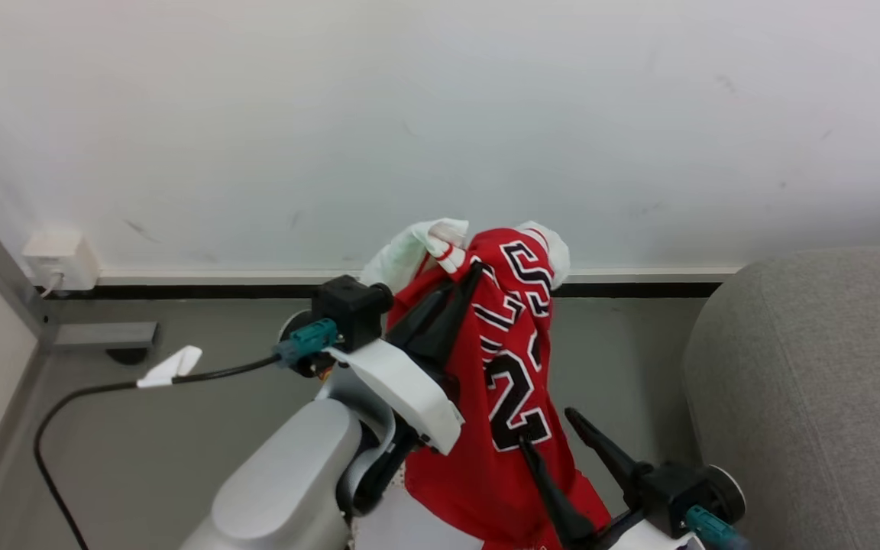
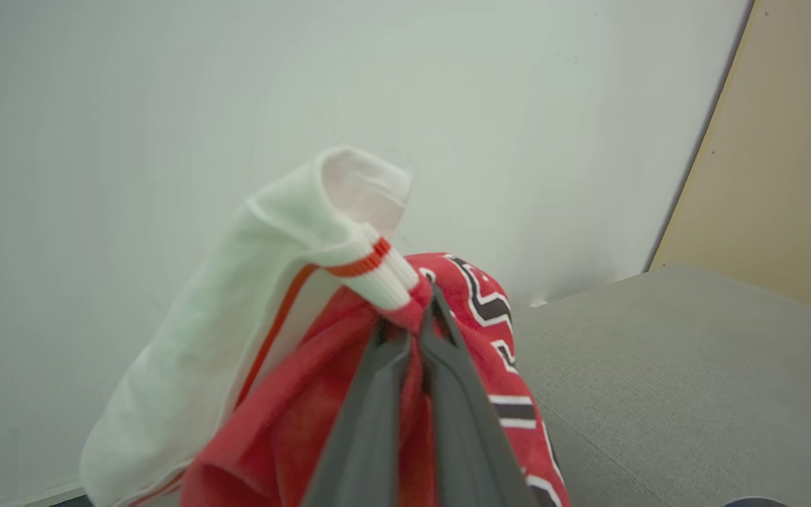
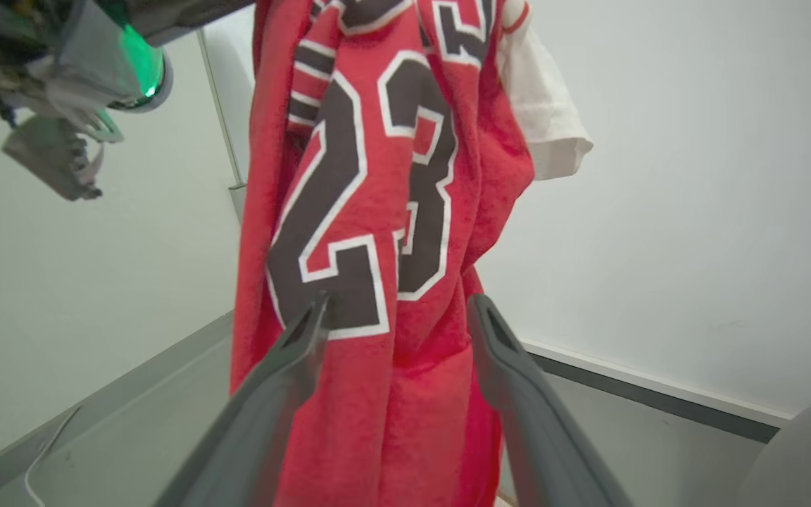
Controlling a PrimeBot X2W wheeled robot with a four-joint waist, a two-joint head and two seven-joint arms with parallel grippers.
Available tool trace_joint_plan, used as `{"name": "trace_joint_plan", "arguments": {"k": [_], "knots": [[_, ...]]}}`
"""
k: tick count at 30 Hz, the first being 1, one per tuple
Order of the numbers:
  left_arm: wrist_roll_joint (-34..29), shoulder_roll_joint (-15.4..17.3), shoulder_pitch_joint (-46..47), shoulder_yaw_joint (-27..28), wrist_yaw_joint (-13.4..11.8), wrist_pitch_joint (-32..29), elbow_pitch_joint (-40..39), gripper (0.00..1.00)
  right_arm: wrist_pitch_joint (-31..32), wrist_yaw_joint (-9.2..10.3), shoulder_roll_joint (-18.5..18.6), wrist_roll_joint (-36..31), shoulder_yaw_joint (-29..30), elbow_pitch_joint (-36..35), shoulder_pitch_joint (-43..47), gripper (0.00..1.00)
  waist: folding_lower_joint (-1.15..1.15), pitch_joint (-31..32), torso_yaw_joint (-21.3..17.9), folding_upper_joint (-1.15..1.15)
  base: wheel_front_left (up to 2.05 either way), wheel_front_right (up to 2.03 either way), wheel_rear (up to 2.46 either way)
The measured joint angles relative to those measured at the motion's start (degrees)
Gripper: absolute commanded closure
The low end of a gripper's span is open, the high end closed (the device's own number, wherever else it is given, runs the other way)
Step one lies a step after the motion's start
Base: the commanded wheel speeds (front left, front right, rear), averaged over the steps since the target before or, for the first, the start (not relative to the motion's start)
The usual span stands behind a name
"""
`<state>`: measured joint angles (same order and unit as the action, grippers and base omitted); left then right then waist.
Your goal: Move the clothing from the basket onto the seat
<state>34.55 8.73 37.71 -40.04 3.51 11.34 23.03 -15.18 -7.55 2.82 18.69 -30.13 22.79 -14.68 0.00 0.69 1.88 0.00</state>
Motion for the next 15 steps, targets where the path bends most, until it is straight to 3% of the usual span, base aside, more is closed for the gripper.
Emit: {"name": "trace_joint_plan", "arguments": {"k": [6,15], "knots": [[0.9,-1.2,-0.9,-2.7,0.6,-1.8,-2.1,1.00,0.0,0.00,0.2,3.9,-4.5,7.7,-4.9,0.00,0.00,0.1,2.9,0.00,0.00,0.00,0.00],[0.8,-2.3,-3.7,-7.5,1.5,-4.2,-4.8,1.00,0.0,0.00,0.5,6.1,-5.6,12.7,-9.3,0.00,0.00,0.4,7.1,0.00,0.00,0.00,0.00]]}}
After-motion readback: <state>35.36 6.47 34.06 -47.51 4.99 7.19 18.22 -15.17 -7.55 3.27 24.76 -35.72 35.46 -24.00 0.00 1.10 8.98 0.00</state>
